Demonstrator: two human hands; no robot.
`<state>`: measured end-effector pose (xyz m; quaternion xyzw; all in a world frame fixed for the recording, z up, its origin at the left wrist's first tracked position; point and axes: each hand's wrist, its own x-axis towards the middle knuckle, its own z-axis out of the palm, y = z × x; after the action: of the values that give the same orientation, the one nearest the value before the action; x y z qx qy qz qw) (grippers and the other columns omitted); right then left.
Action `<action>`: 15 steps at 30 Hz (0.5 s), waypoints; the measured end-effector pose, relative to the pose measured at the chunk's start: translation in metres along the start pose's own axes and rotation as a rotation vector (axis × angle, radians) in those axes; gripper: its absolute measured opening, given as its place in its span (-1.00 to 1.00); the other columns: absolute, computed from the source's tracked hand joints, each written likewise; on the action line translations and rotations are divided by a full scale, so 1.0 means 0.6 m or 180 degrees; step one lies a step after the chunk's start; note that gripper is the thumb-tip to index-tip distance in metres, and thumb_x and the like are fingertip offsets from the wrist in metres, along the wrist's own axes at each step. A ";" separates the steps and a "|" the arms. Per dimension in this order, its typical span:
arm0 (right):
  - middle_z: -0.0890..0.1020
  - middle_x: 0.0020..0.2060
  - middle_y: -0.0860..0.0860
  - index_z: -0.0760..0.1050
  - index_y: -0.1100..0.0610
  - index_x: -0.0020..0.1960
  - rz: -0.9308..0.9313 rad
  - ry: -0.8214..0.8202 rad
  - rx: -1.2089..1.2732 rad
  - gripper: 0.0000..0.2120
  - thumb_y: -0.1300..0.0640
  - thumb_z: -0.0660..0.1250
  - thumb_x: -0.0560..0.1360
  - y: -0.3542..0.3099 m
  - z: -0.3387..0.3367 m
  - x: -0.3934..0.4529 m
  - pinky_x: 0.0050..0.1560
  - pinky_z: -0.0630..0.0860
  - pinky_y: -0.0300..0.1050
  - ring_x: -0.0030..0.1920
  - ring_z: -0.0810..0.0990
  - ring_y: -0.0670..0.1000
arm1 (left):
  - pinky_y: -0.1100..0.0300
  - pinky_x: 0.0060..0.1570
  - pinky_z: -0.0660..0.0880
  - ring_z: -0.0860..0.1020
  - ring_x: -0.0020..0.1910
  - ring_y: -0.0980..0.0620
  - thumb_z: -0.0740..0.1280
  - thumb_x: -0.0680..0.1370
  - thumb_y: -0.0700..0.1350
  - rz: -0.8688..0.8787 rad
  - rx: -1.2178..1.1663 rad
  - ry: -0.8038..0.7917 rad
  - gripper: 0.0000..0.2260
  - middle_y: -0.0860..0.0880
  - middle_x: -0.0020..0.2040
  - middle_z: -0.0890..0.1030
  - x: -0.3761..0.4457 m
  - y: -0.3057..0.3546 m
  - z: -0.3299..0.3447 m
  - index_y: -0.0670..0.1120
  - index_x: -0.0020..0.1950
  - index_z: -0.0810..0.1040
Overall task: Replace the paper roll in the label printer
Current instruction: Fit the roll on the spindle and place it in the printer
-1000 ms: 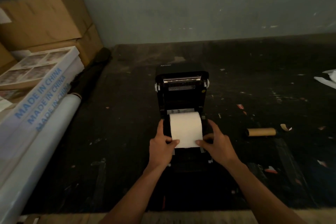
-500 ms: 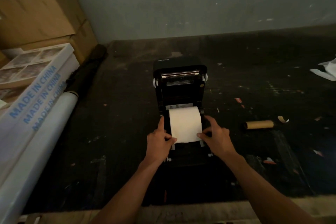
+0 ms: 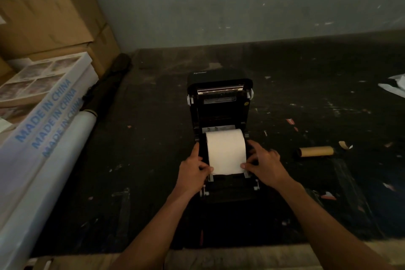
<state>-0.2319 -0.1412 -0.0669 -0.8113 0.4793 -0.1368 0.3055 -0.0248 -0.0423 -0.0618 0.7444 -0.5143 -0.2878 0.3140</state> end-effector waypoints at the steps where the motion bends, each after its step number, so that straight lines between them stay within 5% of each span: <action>1: 0.66 -0.03 -0.10 0.09 0.05 0.48 -0.0015 -0.0008 0.0002 -0.24 0.01 0.42 0.42 0.002 -0.001 0.001 0.40 0.00 0.21 0.27 0.45 -0.01 | 0.13 0.28 0.35 0.51 0.22 0.02 0.44 0.47 -0.16 -0.0002 0.0014 -0.0005 -0.21 -0.13 0.07 0.65 0.001 0.000 0.000 -0.10 0.54 0.01; 8: 0.65 -0.09 -0.14 0.07 0.05 0.49 0.0006 0.0111 0.0188 -0.22 0.03 0.43 0.42 0.005 0.004 -0.004 0.39 0.00 0.22 0.27 0.45 -0.03 | 0.12 0.23 0.42 0.55 0.13 0.01 0.46 0.46 -0.18 -0.0103 -0.0231 -0.0261 -0.23 -0.08 0.03 0.62 0.008 0.004 -0.010 -0.08 0.54 0.09; 15: 0.65 0.01 -0.07 0.10 0.06 0.48 0.0093 -0.0177 0.0035 -0.26 -0.01 0.40 0.43 -0.012 -0.016 0.001 0.41 0.03 0.26 0.25 0.48 0.04 | 0.32 -0.02 0.42 0.54 -0.11 0.17 0.45 0.45 -0.21 0.0013 -0.0127 -0.0478 -0.27 0.00 -0.07 0.58 0.013 0.012 -0.013 0.02 0.51 0.16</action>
<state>-0.2316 -0.1424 -0.0552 -0.8060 0.4817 -0.1123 0.3251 -0.0207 -0.0505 -0.0526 0.7133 -0.5320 -0.3524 0.2898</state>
